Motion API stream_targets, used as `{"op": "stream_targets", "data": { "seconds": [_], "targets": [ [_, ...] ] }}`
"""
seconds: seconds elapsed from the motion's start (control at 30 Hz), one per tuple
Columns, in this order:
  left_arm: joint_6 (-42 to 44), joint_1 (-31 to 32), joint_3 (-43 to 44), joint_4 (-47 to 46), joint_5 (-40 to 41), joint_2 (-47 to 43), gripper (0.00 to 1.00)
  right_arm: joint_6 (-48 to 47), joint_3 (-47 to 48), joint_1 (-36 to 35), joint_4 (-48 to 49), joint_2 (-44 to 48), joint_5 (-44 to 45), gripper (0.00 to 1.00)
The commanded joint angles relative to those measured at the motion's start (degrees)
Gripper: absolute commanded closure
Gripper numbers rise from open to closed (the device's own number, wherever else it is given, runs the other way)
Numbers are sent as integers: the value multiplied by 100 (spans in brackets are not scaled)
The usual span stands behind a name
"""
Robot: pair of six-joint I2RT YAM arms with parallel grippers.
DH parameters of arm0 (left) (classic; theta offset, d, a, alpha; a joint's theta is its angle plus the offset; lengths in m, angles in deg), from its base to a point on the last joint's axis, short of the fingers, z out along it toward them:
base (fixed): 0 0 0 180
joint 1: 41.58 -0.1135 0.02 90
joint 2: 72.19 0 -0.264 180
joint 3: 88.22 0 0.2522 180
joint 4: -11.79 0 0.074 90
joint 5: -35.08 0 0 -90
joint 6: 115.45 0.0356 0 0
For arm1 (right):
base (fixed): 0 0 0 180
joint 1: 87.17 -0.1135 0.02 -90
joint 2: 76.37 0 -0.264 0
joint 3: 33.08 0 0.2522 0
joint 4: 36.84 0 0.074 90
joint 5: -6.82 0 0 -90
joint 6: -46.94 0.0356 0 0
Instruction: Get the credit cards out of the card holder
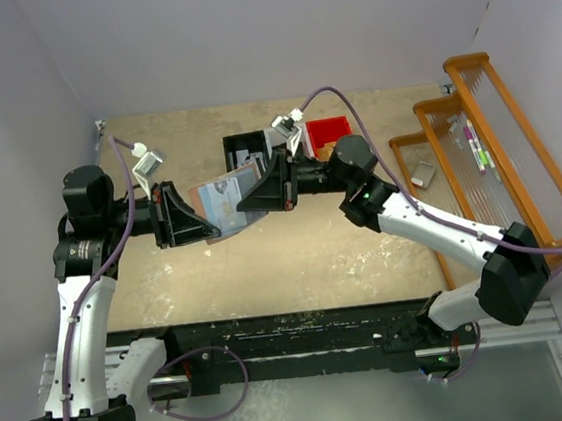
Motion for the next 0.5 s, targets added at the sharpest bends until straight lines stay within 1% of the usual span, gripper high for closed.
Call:
{"op": "stream_targets", "data": {
  "seconds": [0.0,0.13,0.2,0.27,0.47],
  "targets": [
    [-229,15,73,-485,-352,-168,97,-299,98,33,-220,245,-23,100],
    [-278,15,89,-557,-281,-142,100,-672,451,32,-733,256,64,100],
    [-320,15,110,-614,-218,-138,100,-815,538,35,-1021,247,-68,100],
    [-357,15,131,-669,-191,-145,100,-668,461,33,-894,305,-197,100],
    [-304,15,115,-720,-64,-184,100,-809,381,38,-1071,556,-126,100]
  ]
}}
